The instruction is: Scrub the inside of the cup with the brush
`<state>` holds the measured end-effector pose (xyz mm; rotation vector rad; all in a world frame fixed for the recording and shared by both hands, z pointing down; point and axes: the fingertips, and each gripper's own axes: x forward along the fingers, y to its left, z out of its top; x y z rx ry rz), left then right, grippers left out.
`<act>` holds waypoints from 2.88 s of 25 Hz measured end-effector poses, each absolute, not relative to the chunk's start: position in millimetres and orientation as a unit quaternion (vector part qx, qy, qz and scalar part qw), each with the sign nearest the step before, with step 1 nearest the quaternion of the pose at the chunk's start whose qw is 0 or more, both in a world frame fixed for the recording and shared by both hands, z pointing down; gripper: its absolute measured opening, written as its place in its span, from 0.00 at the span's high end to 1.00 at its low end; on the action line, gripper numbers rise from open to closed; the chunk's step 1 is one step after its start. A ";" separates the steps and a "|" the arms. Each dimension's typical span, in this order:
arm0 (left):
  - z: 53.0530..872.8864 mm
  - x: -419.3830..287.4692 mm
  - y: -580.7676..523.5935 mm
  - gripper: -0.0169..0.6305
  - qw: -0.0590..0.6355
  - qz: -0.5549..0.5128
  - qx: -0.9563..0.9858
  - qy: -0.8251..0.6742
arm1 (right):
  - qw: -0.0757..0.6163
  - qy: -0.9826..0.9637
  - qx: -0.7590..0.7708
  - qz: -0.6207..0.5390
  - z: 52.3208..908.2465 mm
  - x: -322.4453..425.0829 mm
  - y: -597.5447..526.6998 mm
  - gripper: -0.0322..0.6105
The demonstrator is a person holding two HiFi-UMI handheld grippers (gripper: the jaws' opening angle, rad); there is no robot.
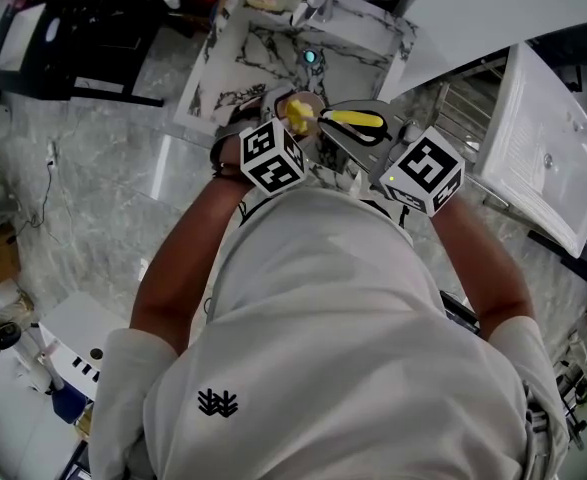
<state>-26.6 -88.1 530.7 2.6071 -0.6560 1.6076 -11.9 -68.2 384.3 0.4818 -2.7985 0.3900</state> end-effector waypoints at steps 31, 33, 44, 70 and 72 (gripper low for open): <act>531.4 -12.7 -74.8 0.39 0.015 0.510 0.842 -0.176 | 0.147 -0.974 0.157 0.075 379.7 -9.7 -67.8 0.89; 533.2 -13.9 -71.0 0.39 0.016 0.510 0.843 -0.171 | 0.147 -0.974 0.156 0.076 379.0 -8.4 -68.6 0.89; 539.8 -24.3 -70.6 0.39 0.026 0.516 0.838 -0.179 | 0.108 -0.976 0.171 0.085 336.4 17.9 -75.6 0.88; 540.3 -18.1 -76.2 0.39 -0.002 0.529 0.830 -0.174 | 0.091 -0.971 0.178 0.131 357.2 1.7 -77.0 0.89; 542.2 -19.9 -76.3 0.39 0.000 0.531 0.829 -0.174 | 0.080 -0.971 0.182 0.135 350.0 6.4 -79.0 0.89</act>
